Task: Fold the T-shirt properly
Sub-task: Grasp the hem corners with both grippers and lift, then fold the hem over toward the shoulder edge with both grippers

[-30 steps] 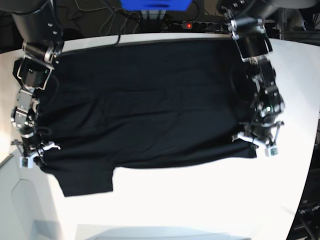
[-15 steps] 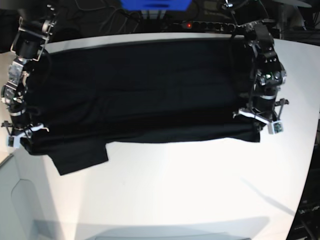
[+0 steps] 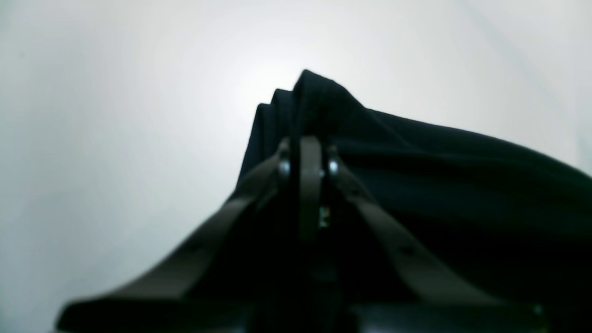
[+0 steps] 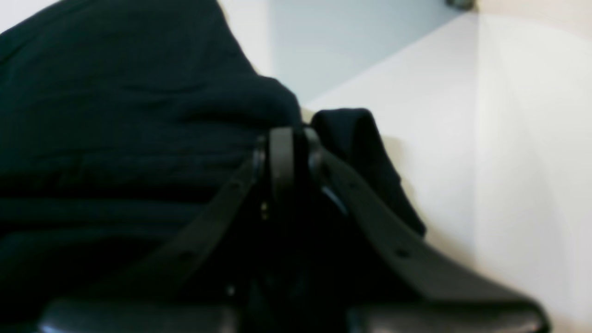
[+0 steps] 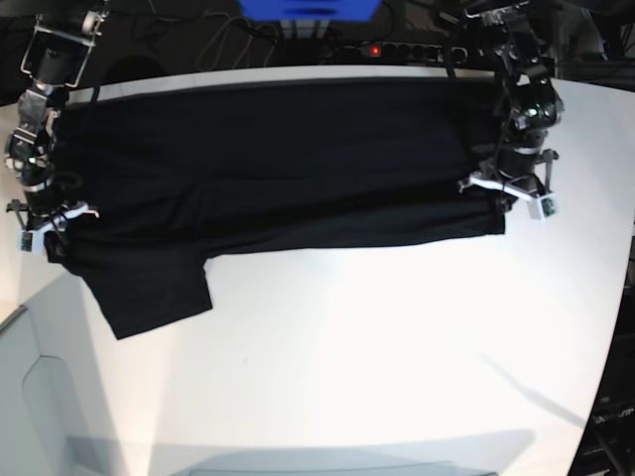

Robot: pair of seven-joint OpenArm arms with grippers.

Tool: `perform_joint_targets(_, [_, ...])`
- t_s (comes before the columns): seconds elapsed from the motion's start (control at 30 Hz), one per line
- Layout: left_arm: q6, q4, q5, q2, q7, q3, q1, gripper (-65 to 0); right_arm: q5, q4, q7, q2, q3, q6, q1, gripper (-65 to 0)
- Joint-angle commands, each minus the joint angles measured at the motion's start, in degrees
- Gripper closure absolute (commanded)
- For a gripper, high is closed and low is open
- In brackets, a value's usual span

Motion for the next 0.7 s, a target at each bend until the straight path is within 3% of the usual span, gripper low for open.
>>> perform_joint_targets(0.0, [-0.1, 1.0, -0.5, -0.4, -1.5, 0.0, -0.3, 0.0, 0.8, 1.1, 0.4, 1.3, 0.3, -0.3, 1.0, -11.5])
perform_joint_targets(0.1, [-0.1, 1.0, -0.5, -0.4, -1.5, 0.2, -0.3, 0.0, 1.1, 2.7, -2.4, 1.4, 0.8, -0.3, 1.5, -25.4])
perform_joint_targets(0.2, [-0.1, 1.0, -0.5, -0.4, -1.5, 0.2, -0.4, 0.0, 1.1, 7.8, -3.1, 1.2, 4.4, -0.3, 1.1, -34.4])
perform_joint_targets(0.4, [-0.1, 1.0, -0.5, -0.4, -1.5, 0.2, -0.4, 0.0, 0.9, 12.7, -3.3, 0.6, 4.8, -0.3, 2.4, -35.4])
perform_joint_targets(0.67, [-0.1, 1.0, -0.5, -0.4, -1.2, 0.2, -0.3, 0.0, 0.6, 6.2, -10.0, 0.7, -6.9, -0.2, 11.4, -35.6])
